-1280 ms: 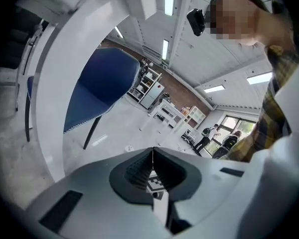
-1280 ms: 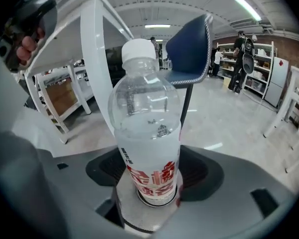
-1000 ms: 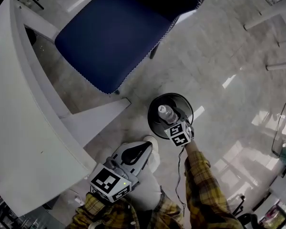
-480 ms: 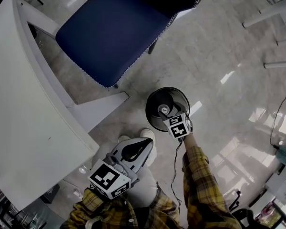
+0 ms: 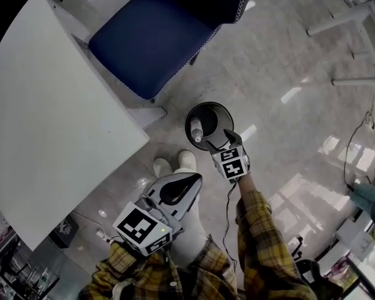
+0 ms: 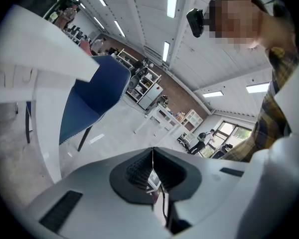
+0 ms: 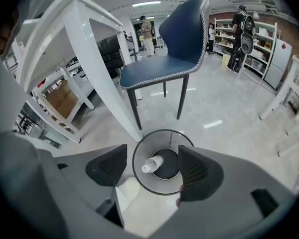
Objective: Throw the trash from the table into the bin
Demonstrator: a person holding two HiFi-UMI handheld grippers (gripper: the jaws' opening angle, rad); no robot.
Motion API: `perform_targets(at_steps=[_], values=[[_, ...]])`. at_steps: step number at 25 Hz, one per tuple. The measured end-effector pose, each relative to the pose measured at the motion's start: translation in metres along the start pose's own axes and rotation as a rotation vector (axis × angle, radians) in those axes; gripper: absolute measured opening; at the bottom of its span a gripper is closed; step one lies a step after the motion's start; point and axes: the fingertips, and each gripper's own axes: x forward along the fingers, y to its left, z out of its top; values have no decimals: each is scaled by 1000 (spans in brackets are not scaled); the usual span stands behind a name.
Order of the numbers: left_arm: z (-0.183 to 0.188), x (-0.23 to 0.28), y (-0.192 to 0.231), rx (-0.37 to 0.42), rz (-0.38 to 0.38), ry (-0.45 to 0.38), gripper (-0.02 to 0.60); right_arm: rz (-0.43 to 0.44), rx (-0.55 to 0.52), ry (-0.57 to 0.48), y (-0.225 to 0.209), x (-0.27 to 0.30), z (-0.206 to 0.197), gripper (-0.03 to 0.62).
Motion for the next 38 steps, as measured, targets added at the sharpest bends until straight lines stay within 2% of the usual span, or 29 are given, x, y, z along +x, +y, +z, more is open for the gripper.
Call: perform_targets(at_steps=[4, 8, 11, 16, 21, 26, 29, 34, 38], values=[[42, -24, -42, 9, 0, -34, 11, 30, 58, -39, 15, -65, 40, 312], [95, -47, -77, 36, 10, -100, 11, 110, 205, -143, 34, -138, 90, 270], [142, -70, -100, 83, 31, -166, 11, 173, 210, -230, 55, -198, 131, 226], [209, -118, -123, 166, 103, -292, 11, 229, 29, -369, 94, -291, 203, 202], [247, -183, -132, 192, 218, -444, 11, 281, -100, -543, 141, -364, 276, 186], [264, -239, -145, 235, 308, -550, 11, 368, -235, -675, 206, -417, 331, 168], [269, -273, -150, 257, 393, -614, 12, 421, -297, -751, 247, -441, 360, 127], [261, -333, -148, 279, 544, -688, 11, 542, -389, -790, 322, -462, 384, 36], [253, -376, -145, 276, 620, -736, 11, 604, -466, -818, 374, -475, 394, 11]])
